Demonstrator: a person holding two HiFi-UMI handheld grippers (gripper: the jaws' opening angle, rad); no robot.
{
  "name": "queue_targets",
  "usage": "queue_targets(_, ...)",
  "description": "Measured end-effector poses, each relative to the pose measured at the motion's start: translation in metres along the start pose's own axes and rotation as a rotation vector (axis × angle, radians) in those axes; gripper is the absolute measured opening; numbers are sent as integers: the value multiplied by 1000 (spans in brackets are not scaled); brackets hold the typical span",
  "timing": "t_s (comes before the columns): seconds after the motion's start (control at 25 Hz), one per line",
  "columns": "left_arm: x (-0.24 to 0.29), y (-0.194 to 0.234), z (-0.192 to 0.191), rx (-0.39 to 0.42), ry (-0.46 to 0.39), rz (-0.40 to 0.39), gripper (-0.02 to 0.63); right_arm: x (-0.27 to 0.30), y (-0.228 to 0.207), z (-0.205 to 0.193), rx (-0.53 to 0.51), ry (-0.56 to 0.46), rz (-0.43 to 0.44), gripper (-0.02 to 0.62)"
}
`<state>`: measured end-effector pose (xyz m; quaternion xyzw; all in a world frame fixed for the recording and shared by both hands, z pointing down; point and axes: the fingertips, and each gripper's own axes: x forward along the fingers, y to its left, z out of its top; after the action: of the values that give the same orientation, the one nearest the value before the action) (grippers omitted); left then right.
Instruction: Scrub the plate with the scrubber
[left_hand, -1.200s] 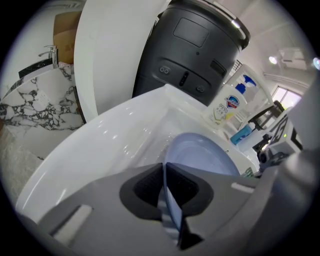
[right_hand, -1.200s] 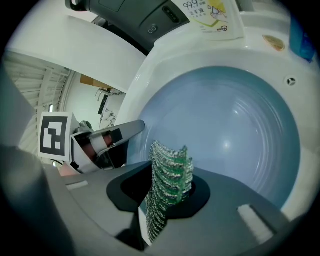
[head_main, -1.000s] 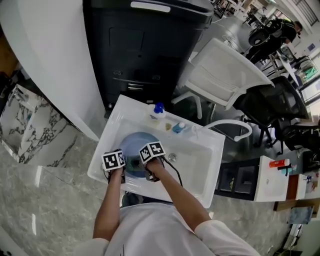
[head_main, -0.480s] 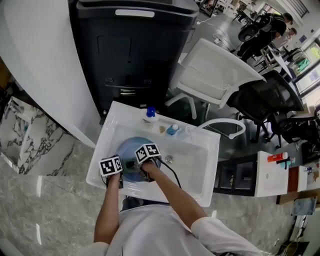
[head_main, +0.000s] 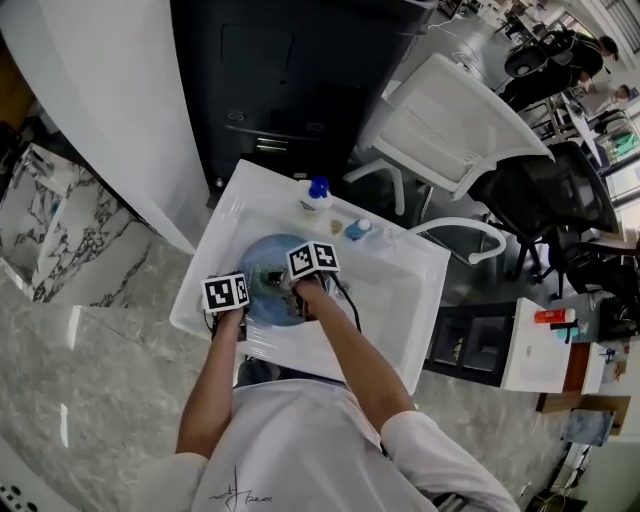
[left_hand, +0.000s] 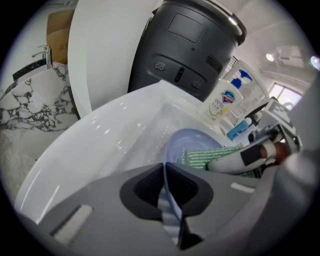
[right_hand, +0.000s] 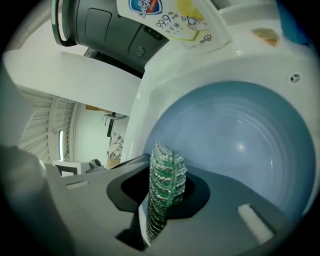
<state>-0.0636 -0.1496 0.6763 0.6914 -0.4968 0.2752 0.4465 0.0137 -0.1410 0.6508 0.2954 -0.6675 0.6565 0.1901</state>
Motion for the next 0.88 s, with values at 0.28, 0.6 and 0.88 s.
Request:
queue_targets(0.28,0,0,-1,0,-1,4,67,-4,4,22,-46,-5,-15,58)
queue_targets(0.6,1,0,-1,-1,2,3,67,11,-6,25,-95,68,-70,58)
queue_targets(0.88,1,-1,-2,-14,9,3,67,12,-13,27,-83,105,-68,57)
